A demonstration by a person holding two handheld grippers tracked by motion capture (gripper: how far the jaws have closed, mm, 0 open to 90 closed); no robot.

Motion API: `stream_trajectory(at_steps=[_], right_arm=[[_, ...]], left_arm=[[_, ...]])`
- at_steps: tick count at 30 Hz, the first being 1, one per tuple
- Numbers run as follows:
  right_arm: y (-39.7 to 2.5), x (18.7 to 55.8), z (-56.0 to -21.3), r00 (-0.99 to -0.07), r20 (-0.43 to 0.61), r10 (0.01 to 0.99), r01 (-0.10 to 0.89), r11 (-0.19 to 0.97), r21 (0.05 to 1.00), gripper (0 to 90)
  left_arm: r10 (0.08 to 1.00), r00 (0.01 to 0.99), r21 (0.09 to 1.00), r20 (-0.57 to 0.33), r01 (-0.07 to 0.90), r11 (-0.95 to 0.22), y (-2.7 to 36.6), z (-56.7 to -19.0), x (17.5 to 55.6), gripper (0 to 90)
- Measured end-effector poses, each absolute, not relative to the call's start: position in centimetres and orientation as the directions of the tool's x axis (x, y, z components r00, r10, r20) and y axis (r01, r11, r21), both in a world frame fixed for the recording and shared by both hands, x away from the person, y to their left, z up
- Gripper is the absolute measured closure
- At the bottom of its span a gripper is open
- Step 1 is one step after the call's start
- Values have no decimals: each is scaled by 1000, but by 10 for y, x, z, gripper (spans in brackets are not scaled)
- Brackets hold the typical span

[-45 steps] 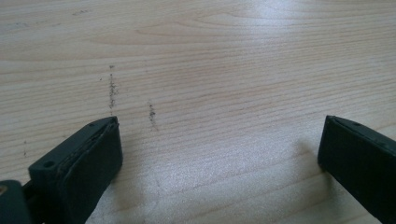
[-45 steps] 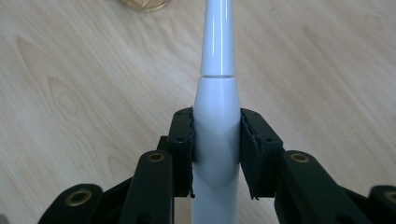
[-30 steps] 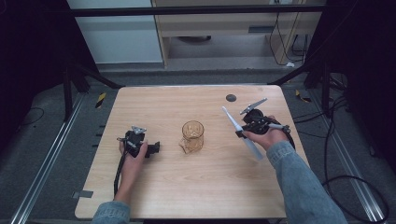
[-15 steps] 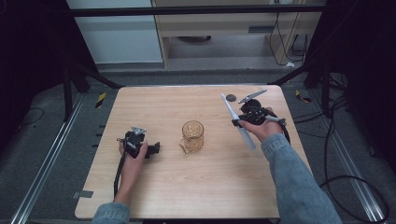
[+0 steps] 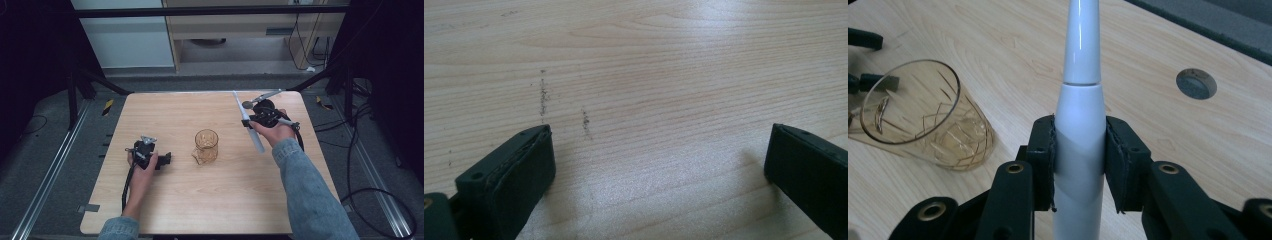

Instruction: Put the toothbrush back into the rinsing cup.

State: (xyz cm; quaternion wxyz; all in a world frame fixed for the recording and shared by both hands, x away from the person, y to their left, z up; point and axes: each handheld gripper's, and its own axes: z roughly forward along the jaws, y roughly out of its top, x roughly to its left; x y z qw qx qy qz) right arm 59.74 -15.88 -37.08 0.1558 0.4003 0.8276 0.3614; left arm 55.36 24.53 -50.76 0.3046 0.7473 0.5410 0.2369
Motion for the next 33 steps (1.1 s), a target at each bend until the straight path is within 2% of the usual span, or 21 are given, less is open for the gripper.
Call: stream_trajectory(at_steps=[13,33], right_arm=[[-142,603,-364,-611,40,790,525,368,768,671],[-112,605,-337,-606,9,796,430,318,845,671]], left_arm=[[953,302,712,24,664,-228,245,-508,554,0],[953,301,712,23,664,-227,245,-508,554,0]])
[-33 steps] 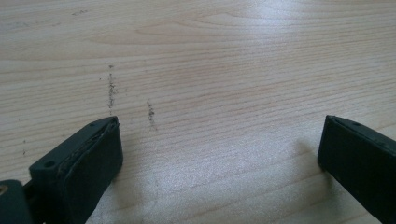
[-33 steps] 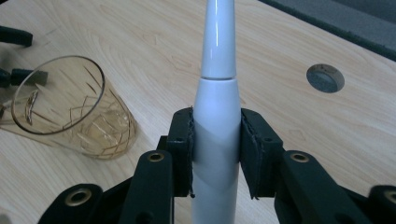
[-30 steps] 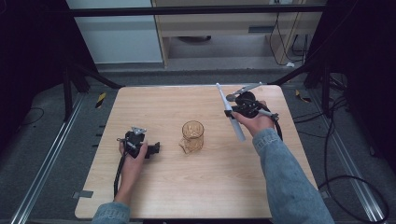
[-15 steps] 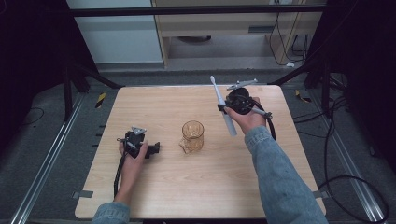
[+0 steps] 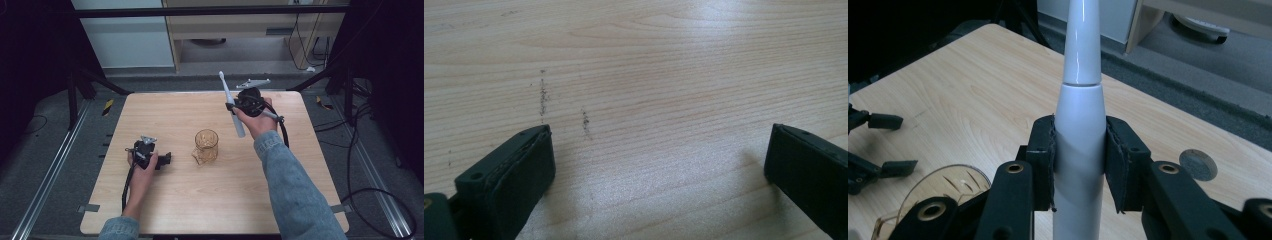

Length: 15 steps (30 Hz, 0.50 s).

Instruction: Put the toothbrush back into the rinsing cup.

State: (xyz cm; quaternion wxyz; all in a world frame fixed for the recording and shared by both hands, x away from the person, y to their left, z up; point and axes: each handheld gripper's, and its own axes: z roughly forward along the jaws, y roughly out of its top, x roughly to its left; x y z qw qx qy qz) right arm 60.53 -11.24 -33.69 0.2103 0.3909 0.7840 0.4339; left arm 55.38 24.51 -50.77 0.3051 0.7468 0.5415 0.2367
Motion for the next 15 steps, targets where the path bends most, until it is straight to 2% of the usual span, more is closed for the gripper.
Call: stream_trajectory(at_steps=[15], right_arm=[[-95,608,-320,-597,9,802,377,271,886,671]], left_arm=[[953,301,712,24,665,-227,245,-508,554,0]])
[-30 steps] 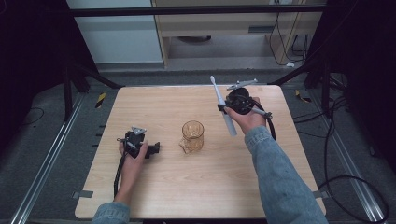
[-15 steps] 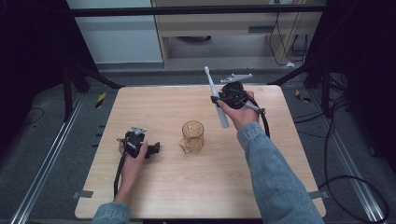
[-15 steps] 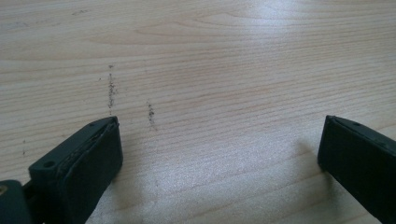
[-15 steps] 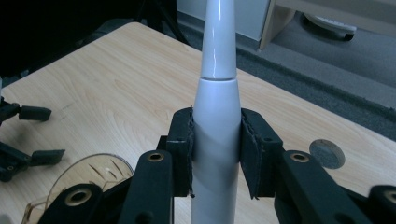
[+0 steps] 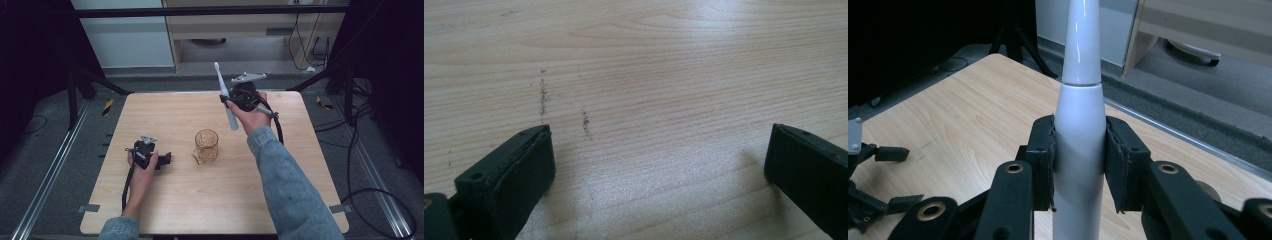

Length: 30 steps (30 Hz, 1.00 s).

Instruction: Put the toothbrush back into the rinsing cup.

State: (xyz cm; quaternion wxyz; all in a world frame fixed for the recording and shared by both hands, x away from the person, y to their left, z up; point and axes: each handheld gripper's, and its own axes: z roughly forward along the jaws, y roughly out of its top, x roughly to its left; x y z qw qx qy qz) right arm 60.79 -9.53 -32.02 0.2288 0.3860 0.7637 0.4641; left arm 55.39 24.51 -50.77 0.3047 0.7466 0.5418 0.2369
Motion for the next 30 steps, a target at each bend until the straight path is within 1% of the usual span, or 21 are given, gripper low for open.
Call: stream_trajectory(at_steps=[15,18,30], right_arm=[[-73,602,-312,-622,-6,783,313,256,915,672],[-67,597,-310,-635,-9,773,283,243,928,671],[-52,590,-313,-661,-4,751,266,239,934,671]], left_arm=[[954,300,712,23,665,-226,245,-508,554,0],[954,300,713,23,664,-226,245,-508,554,0],[954,299,714,21,664,-224,245,-508,554,0]])
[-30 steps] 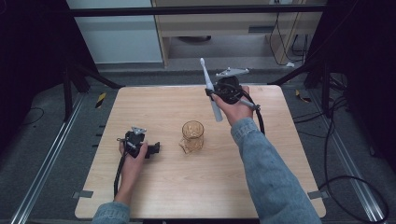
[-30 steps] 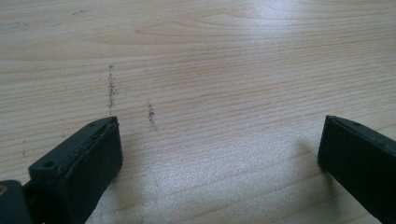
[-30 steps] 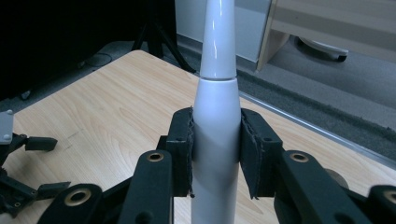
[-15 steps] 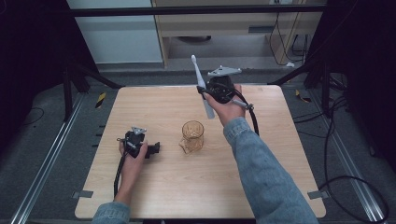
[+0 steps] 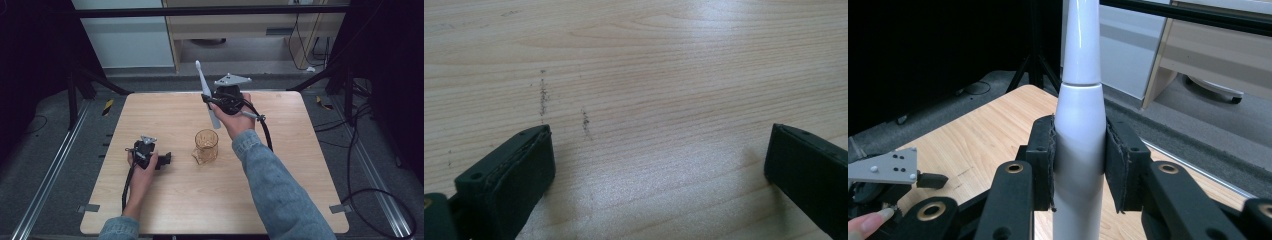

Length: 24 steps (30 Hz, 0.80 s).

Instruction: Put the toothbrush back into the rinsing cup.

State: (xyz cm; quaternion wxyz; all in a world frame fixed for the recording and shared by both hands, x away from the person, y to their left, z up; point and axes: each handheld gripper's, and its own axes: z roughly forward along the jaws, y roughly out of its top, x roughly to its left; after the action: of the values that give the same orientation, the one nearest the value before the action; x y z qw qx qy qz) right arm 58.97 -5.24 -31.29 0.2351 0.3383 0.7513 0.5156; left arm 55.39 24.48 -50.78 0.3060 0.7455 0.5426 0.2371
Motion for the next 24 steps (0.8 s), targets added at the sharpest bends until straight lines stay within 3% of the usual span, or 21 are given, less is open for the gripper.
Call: stream_trajectory(at_steps=[24], right_arm=[[-40,575,-329,-693,43,720,280,214,936,671]], left_arm=[[954,298,713,21,664,-223,245,-508,554,0]])
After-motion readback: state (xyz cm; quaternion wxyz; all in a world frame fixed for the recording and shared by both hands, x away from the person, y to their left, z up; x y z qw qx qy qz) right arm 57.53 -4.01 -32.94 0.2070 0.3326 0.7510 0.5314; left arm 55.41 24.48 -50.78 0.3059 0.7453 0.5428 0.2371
